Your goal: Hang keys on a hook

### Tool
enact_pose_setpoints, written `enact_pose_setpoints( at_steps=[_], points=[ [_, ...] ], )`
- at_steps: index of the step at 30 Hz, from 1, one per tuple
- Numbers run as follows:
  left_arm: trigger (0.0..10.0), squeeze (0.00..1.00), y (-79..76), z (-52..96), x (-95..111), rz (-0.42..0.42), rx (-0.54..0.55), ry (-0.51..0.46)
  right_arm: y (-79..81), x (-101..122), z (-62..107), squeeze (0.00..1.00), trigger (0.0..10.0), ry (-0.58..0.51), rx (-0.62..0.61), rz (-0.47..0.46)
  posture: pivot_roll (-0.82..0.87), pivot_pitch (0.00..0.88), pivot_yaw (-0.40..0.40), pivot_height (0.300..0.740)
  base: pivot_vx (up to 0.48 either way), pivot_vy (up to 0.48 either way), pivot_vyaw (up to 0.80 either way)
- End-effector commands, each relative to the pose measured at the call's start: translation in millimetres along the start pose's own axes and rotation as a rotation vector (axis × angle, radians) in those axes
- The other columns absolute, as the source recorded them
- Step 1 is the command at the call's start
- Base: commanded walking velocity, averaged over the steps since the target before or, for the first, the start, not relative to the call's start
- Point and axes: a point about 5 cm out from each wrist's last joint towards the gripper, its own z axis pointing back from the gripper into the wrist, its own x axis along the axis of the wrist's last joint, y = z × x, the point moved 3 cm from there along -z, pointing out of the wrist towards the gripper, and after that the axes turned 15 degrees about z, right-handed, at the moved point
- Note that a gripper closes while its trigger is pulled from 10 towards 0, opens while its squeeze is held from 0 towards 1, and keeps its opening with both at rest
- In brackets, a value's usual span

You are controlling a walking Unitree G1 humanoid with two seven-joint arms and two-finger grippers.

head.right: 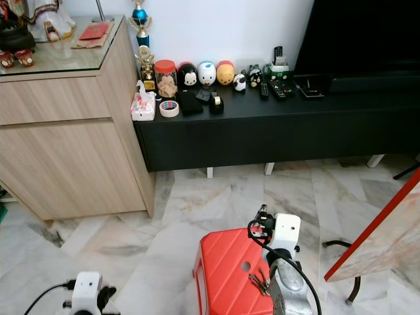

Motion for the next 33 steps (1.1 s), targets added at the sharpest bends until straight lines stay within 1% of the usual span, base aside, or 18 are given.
enact_pose_setpoints(
  at_steps=[1, 7, 9, 12, 16, 20, 33],
  points=[
    [10.0, 0.0, 2.5, 2.9, -11, 0.009, 0.022, 0.042, -1.5, -3, 1.8, 0.0, 10.0, 0.005, -0.026, -0.02, -0.01, 0.0, -0.02, 0.74, 0.0, 0.0, 0.0],
    [10.0, 0.0, 2.5, 5.4, -24, 0.037, 0.038, 0.097, -1.2, -4, 1.7, 0.0, 10.0, 0.008, -0.033, -0.019, -0.01, 0.0, -0.018, 0.74, 0.0, 0.0, 0.0],
    [10.0, 0.0, 2.1, 5.6, -25, 0.035, 0.04, 0.103, -1.8, -4, 1.4, 0.0, 10.0, 0.009, -0.041, -0.023, -0.01, 0.0, -0.018, 0.74, 0.0, 0.0, 0.0],
    [10.0, 0.0, 1.2, 5.1, -25, 0.025, 0.038, 0.104, -3.4, -4, 0.6, 0.0, 10.0, 0.011, -0.054, -0.032, -0.01, 0.0, -0.016, 0.74, -0.242, 0.0, 0.0],
    [10.0, 0.0, 0.2, 4.4, -24, 0.032, 0.038, 0.101, 0.0, -3, -0.9, 0.0, 10.0, 0.011, -0.032, -0.014, -0.01, 0.0, -0.019, 0.74, -0.247, 0.0, 0.0],
    [10.0, 0.0, 0.0, 3.7, -23, 0.033, 0.038, 0.101, -2.4, 0, -3.9, 0.0, 10.0, 0.008, -0.046, -0.022, 0.0, 0.0, -0.025, 0.74, -0.261, 0.0, 0.0],
    [10.0, 0.0, 1.2, 5.1, -28, 0.046, 0.048, 0.123, -1.6, 3, -6.6, 0.0, 10.0, 0.007, -0.052, -0.034, 0.01, 0.0, -0.032, 0.74, -0.288, 0.0, 0.0]
  ],
)
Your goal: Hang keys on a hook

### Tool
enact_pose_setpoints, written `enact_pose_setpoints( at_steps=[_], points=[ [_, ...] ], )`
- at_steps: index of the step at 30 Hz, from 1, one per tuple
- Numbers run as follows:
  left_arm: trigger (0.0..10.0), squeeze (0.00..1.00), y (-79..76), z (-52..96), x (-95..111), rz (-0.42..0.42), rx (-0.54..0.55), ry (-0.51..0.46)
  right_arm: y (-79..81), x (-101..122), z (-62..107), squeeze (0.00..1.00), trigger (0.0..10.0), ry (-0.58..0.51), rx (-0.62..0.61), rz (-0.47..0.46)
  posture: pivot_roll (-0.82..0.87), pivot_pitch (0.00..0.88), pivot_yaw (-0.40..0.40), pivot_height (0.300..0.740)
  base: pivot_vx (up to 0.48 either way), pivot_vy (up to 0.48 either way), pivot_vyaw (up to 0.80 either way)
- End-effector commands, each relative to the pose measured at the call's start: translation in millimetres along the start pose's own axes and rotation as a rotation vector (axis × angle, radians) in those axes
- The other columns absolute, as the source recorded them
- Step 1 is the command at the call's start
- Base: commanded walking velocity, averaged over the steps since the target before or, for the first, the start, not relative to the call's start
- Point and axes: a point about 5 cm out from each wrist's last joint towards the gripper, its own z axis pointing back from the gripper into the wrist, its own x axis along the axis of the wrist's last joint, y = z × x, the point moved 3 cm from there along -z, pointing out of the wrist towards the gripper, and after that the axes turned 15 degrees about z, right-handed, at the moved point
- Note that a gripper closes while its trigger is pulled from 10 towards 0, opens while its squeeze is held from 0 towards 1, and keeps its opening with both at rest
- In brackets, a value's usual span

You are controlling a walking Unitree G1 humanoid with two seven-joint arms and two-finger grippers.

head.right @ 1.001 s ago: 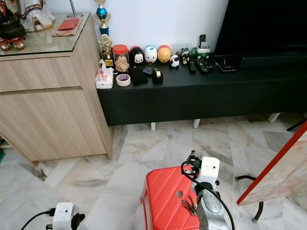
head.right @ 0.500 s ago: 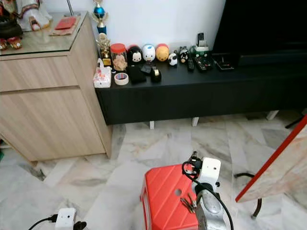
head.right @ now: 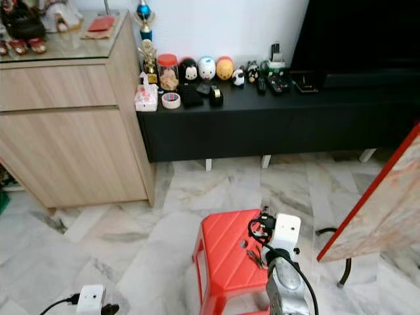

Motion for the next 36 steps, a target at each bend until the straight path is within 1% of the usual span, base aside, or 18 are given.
enact_pose_setpoints(
  at_steps=[1, 12, 31, 36],
  points=[
    [10.0, 0.0, -0.7, 1.1, -7.4, 0.006, 0.005, 0.026, -5.6, 1.7, -1.6, 0.0, 10.0, -0.004, -0.022, -0.006, 0.01, 0.0, -0.032, 0.74, -0.289, 0.0, 0.0],
    [10.0, 0.0, 0.8, 1.8, -10.1, 0.018, 0.013, 0.038, -7.0, 3.5, -3.7, 0.0, 10.0, -0.006, -0.034, -0.009, 0.01, 0.0, -0.035, 0.74, -0.286, 0.0, 0.0],
    [10.0, 0.0, -2.9, 0.4, -10.0, 0.005, 0.013, 0.041, -10.5, 3.8, -5.5, 0.0, 10.0, -0.003, -0.06, -0.006, 0.01, 0.0, -0.036, 0.74, 0.0, 0.0, 0.0],
    [10.0, 0.0, -3.2, 0.5, -9.7, -0.013, 0.014, 0.037, -9.5, 3.1, -5.8, 0.0, 10.0, 0.001, -0.063, -0.007, 0.01, 0.0, -0.036, 0.74, 0.0, -0.052, 0.0]
  ],
)
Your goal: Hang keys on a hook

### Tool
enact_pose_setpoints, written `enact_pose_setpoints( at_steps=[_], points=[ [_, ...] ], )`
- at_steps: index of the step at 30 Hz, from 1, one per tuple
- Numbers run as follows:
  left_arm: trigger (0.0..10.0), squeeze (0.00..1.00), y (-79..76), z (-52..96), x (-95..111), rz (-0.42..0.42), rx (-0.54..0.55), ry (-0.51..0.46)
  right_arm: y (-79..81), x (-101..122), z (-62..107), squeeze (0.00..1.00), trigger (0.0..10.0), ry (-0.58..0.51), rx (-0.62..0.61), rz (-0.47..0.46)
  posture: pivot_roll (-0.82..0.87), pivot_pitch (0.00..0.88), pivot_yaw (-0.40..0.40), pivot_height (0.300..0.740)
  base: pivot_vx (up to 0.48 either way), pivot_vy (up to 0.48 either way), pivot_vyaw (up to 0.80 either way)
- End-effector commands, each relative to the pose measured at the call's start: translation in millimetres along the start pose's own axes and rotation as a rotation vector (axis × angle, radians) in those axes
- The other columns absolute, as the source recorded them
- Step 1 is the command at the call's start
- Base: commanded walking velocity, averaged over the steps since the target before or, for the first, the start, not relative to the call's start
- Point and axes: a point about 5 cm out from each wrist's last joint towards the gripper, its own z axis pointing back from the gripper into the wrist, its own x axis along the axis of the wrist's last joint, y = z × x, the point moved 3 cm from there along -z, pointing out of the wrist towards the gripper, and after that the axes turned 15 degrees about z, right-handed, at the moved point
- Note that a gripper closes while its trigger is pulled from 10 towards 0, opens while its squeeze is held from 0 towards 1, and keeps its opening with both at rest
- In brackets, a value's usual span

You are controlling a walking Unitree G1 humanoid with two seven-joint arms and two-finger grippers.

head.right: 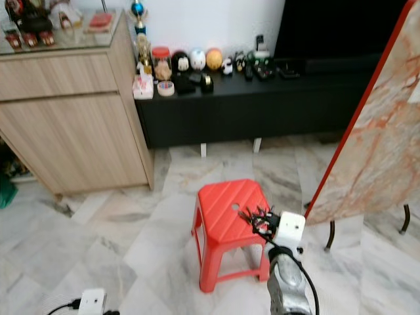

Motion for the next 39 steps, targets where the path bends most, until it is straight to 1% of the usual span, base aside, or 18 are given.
enact_pose_setpoints(
  at_steps=[1, 15, 36, 39],
  points=[
    [10.0, 0.0, 0.9, 0.7, -1.5, -0.011, 0.003, 0.002, 0.1, 1.1, -0.5, 0.0, 10.0, -0.007, -0.007, 0.001, 0.01, 0.0, -0.037, 0.74, 0.0, -0.262, 0.0],
    [10.0, 0.0, -1.6, 0.0, -0.2, -0.019, -0.001, -0.004, -4.5, 0.8, -1.0, 0.0, 10.0, -0.003, -0.035, -0.002, 0.01, 0.0, -0.039, 0.74, 0.0, -0.336, 0.0],
    [10.0, 0.0, -6.5, -0.9, 0.4, -0.026, -0.012, -0.01, -4.5, 3.3, -2.7, 0.0, 10.0, -0.009, -0.039, -0.002, 0.0, 0.0, -0.034, 0.74, 0.0, -0.43, 0.0],
    [10.0, 0.0, -6.9, -1.2, 1.3, -0.027, -0.014, -0.012, -4.3, 4.5, -3.3, 0.0, 10.0, -0.014, -0.028, 0.011, 0.0, 0.0, -0.034, 0.74, 0.0, -0.449, 0.0]
  ],
)
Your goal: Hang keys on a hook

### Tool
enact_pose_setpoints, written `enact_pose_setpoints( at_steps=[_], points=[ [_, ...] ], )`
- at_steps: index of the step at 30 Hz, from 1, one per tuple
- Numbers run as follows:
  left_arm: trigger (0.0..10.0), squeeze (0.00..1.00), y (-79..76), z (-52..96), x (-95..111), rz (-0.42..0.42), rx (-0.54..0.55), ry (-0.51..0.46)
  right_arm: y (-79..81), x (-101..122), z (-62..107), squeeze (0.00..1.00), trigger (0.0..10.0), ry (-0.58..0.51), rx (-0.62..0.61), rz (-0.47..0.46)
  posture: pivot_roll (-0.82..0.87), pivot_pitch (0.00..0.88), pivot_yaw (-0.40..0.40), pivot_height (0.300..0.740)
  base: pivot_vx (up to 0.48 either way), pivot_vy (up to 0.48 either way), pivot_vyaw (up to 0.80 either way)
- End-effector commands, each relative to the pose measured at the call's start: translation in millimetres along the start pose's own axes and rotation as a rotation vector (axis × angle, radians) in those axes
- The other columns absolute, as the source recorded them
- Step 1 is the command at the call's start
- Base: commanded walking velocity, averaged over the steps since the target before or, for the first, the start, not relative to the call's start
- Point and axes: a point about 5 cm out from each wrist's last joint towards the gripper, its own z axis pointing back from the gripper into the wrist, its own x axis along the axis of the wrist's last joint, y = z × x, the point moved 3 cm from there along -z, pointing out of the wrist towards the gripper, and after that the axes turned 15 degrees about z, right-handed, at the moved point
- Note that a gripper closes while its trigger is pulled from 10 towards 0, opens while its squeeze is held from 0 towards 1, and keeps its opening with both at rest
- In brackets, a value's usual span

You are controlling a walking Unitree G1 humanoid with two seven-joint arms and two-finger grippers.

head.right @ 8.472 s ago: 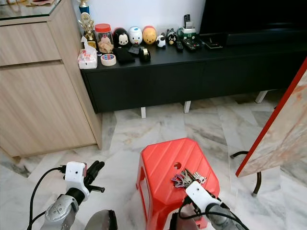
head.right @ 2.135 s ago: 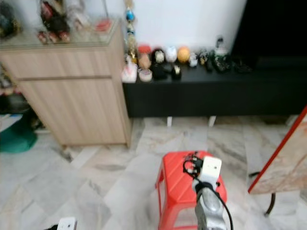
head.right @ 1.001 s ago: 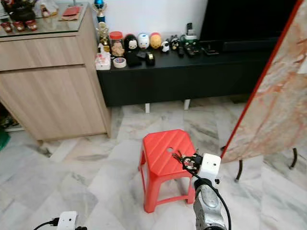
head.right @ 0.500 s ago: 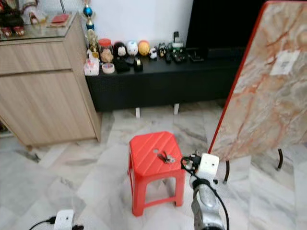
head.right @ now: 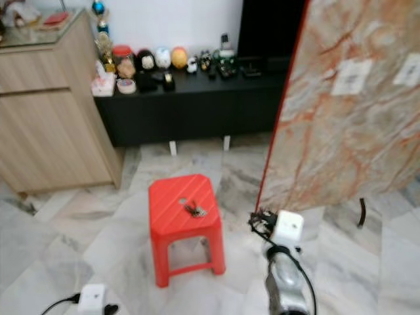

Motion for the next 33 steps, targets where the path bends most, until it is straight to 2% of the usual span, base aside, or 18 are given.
enact_pose_setpoints(
  at_steps=[1, 6, 11, 33],
  points=[
    [10.0, 0.0, 11.8, 2.4, -0.7, -0.017, 0.027, 0.011, 9.4, 7.0, -1.6, 0.0, 10.0, -0.027, 0.025, -0.003, 0.0, 0.0, -0.034, 0.74, 0.0, -0.45, 0.0],
    [10.0, 0.0, 11.4, 2.1, 0.9, -0.018, 0.022, 0.007, 0.5, 5.6, -2.5, 0.0, 10.0, -0.02, 0.025, 0.004, -0.01, 0.0, -0.027, 0.74, 0.0, -0.45, 0.0],
    [10.0, 0.0, 10.4, 1.9, 0.8, -0.023, 0.018, 0.008, 1.2, 5.2, -2.9, 0.0, 10.0, -0.014, 0.034, -0.016, -0.01, 0.0, -0.027, 0.74, 0.0, -0.45, 0.0],
    [10.0, 0.0, 9.7, 2.2, -0.9, 0.009, 0.019, 0.008, 8.8, 5.1, -2.5, 0.0, 10.0, -0.016, 0.041, -0.037, -0.01, 0.0, -0.027, 0.74, 0.011, 0.0, 0.0]
  ],
)
